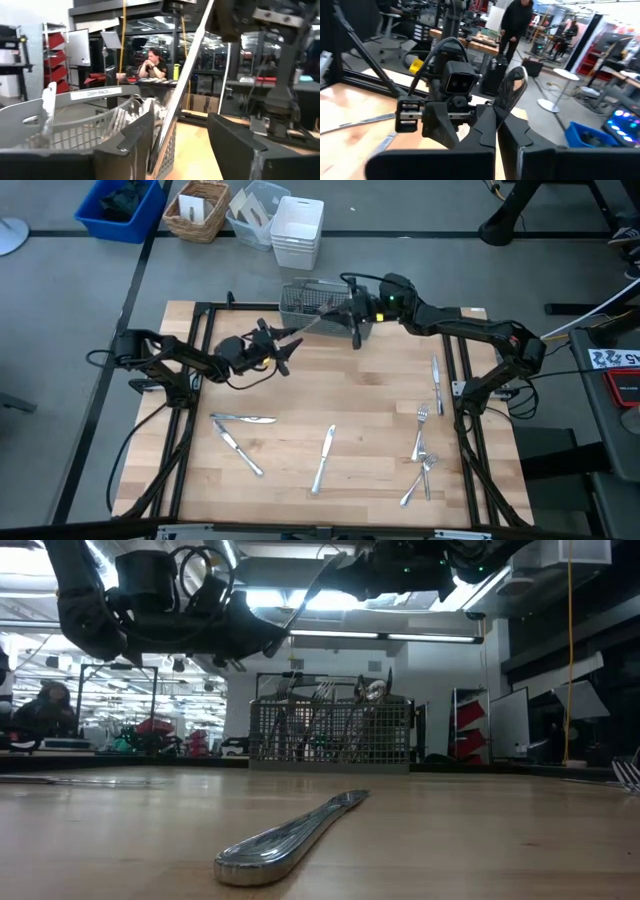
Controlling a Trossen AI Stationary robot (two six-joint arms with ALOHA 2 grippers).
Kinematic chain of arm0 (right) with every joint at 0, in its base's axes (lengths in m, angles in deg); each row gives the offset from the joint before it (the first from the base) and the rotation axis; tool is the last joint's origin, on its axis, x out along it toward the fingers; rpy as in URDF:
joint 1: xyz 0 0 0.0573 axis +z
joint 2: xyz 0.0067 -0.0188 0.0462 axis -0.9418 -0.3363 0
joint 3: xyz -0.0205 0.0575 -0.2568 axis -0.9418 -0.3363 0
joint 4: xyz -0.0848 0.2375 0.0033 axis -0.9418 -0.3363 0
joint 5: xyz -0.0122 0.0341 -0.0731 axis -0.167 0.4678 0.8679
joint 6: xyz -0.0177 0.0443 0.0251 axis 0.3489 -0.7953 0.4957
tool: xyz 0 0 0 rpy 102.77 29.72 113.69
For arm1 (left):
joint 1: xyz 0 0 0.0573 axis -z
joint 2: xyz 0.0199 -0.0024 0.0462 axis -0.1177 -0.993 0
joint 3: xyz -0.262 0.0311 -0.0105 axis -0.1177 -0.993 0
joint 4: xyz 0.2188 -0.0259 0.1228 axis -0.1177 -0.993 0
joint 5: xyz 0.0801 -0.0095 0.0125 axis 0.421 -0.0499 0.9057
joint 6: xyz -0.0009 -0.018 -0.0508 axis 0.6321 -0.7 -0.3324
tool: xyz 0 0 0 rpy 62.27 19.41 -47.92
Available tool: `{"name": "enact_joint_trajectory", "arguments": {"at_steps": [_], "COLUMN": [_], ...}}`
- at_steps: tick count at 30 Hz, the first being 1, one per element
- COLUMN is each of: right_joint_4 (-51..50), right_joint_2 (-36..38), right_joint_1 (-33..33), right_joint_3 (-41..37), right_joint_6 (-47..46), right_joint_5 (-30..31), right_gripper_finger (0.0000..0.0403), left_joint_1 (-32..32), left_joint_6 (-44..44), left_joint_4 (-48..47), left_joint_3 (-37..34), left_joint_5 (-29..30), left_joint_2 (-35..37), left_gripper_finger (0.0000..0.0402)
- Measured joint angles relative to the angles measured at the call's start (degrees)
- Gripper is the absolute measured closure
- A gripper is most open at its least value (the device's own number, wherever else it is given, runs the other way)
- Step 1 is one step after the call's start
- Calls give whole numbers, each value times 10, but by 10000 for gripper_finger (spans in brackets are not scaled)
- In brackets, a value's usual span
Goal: Sort silverware
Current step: Put the table knife into the gray silverware organizer
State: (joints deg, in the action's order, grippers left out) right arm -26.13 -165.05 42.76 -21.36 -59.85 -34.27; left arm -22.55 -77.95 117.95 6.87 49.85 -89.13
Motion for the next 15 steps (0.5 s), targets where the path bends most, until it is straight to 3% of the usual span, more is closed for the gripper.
{"name": "enact_joint_trajectory", "arguments": {"at_steps": [5,15], "right_joint_4": [9,-55], "right_joint_2": [0,0], "right_joint_1": [0,-3], "right_joint_3": [0,56], "right_joint_6": [4,51], "right_joint_5": [23,117], "right_gripper_finger": [398,400], "left_joint_1": [-14,-46], "left_joint_6": [-21,-49], "left_joint_4": [-27,-244], "left_joint_3": [0,-1], "left_joint_5": [2,62], "left_joint_2": [25,106], "left_gripper_finger": [219,218]}}
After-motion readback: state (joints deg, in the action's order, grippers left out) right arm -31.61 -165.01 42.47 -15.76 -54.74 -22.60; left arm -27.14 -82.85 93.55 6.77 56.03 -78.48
